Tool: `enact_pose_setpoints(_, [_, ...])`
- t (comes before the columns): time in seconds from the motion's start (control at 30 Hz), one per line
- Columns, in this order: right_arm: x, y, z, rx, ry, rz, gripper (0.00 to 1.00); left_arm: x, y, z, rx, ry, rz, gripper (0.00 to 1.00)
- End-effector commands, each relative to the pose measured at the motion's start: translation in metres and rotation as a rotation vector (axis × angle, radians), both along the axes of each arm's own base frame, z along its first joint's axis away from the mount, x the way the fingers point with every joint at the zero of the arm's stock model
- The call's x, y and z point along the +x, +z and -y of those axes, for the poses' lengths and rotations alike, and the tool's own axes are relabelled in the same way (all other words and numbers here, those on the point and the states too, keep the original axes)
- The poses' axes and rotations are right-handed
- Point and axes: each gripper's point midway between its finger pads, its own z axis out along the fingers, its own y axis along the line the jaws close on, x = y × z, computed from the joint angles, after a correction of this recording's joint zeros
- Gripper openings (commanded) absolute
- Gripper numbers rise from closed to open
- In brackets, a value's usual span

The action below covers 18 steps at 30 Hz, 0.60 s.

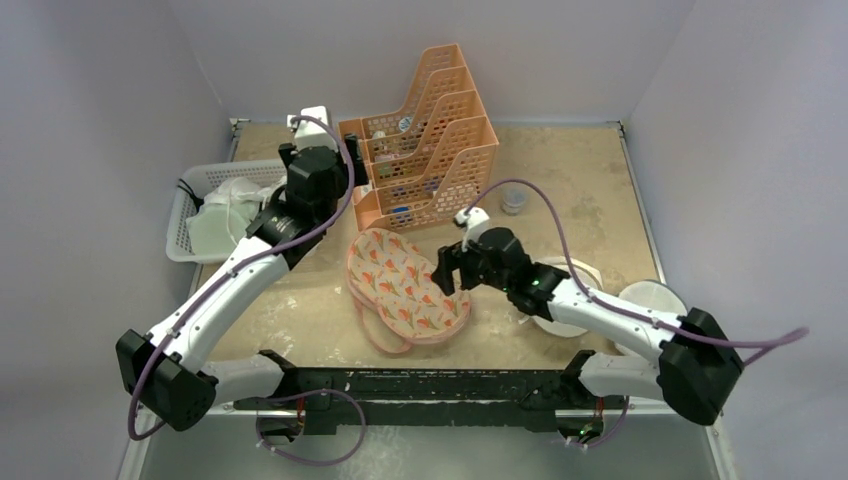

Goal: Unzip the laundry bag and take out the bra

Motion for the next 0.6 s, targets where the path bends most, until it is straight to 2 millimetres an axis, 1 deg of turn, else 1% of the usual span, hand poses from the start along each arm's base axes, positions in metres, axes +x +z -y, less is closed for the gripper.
enact_pose_setpoints(0.0, [-0.009, 0.009, -0.027, -0.179, 0.054, 0.072, 0.80, -0.008, 0.029, -0.029, -0.004, 0.117, 0.117, 0.82])
enact_pose_setpoints(0.07, [-0.020, 0.003, -0.044, -0.248, 0.104, 0.078, 0.81, -0.011, 0.031, -0.032, -0.007, 0.125, 0.123, 0.82])
enact_pose_setpoints(0.1, [-0.029, -0.001, -0.058, -0.287, 0.141, 0.082, 0.81, -0.012, 0.032, -0.033, -0.010, 0.127, 0.128, 0.82])
enact_pose_setpoints(0.2, [-0.043, -0.005, -0.080, -0.374, 0.191, 0.105, 0.81, -0.014, 0.034, -0.035, -0.016, 0.132, 0.138, 0.82])
enact_pose_setpoints(0.23, [-0.045, -0.004, -0.088, -0.396, 0.199, 0.113, 0.81, -0.014, 0.034, -0.035, -0.017, 0.132, 0.139, 0.82])
enact_pose_setpoints(0.33, [-0.049, -0.013, -0.101, -0.478, 0.205, 0.119, 0.81, -0.014, 0.032, -0.034, -0.016, 0.130, 0.135, 0.82])
enact_pose_setpoints(0.5, [-0.052, -0.031, -0.110, -0.570, 0.222, 0.110, 0.80, -0.012, 0.029, -0.034, -0.008, 0.131, 0.127, 0.82])
enact_pose_setpoints(0.57, [-0.052, -0.038, -0.110, -0.590, 0.229, 0.105, 0.79, -0.013, 0.030, -0.034, -0.007, 0.132, 0.129, 0.82])
